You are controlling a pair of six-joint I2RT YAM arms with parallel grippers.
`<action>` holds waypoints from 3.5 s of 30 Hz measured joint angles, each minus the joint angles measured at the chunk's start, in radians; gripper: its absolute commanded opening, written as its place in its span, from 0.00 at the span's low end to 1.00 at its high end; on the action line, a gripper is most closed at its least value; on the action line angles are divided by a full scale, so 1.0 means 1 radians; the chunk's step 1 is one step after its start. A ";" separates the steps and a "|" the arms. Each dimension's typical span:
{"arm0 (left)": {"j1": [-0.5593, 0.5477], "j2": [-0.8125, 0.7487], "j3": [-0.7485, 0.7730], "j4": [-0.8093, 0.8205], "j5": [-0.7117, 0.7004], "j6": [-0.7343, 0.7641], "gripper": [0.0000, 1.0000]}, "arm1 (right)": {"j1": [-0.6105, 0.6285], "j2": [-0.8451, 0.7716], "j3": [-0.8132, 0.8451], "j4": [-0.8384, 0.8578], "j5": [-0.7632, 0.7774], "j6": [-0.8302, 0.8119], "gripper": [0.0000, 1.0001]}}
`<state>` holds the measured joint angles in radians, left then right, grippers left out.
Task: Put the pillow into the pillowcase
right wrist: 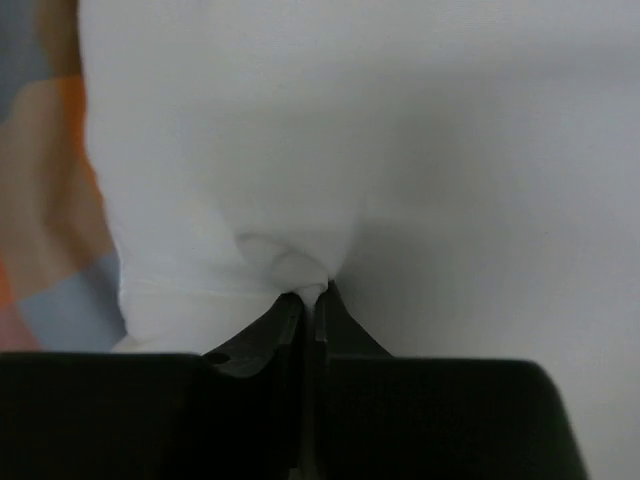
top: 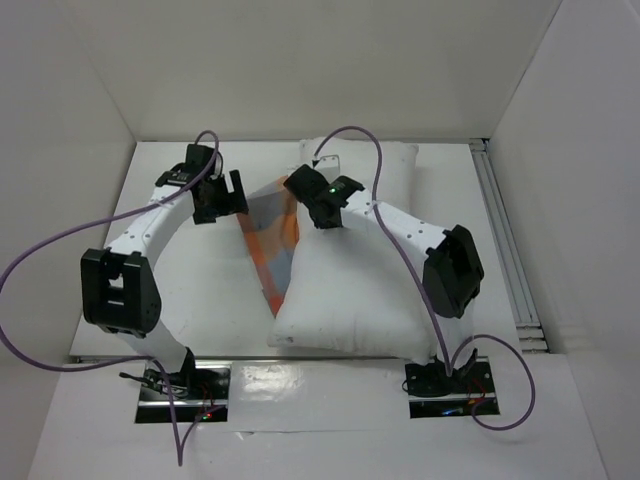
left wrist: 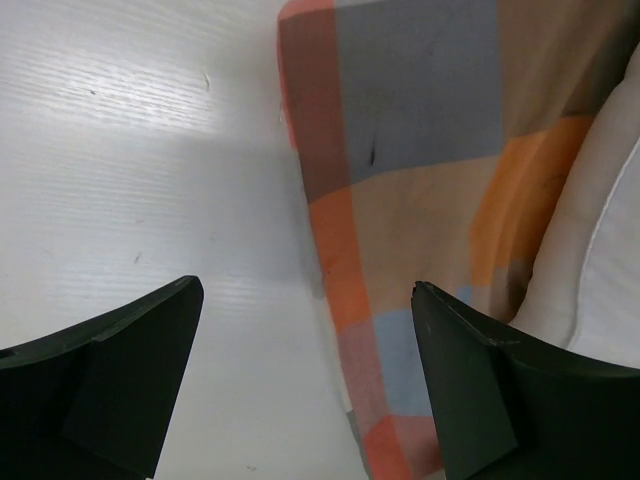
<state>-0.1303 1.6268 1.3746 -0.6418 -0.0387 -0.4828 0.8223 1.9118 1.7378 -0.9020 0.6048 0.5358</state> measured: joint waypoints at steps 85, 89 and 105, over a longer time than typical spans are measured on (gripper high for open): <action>0.389 -0.084 0.315 -0.052 0.208 -0.151 0.00 | 0.105 0.341 0.256 0.378 -0.272 -0.059 0.94; 0.389 -0.101 0.288 -0.063 0.208 -0.151 0.00 | 0.100 0.463 0.309 0.457 -0.306 -0.066 0.90; 0.391 -0.137 0.231 -0.062 0.207 -0.158 0.00 | 0.054 0.342 0.197 0.527 -0.311 -0.062 0.00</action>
<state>0.2607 1.4895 1.6058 -0.7036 0.1680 -0.6407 0.8761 2.2536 1.9347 -0.3752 0.2943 0.4736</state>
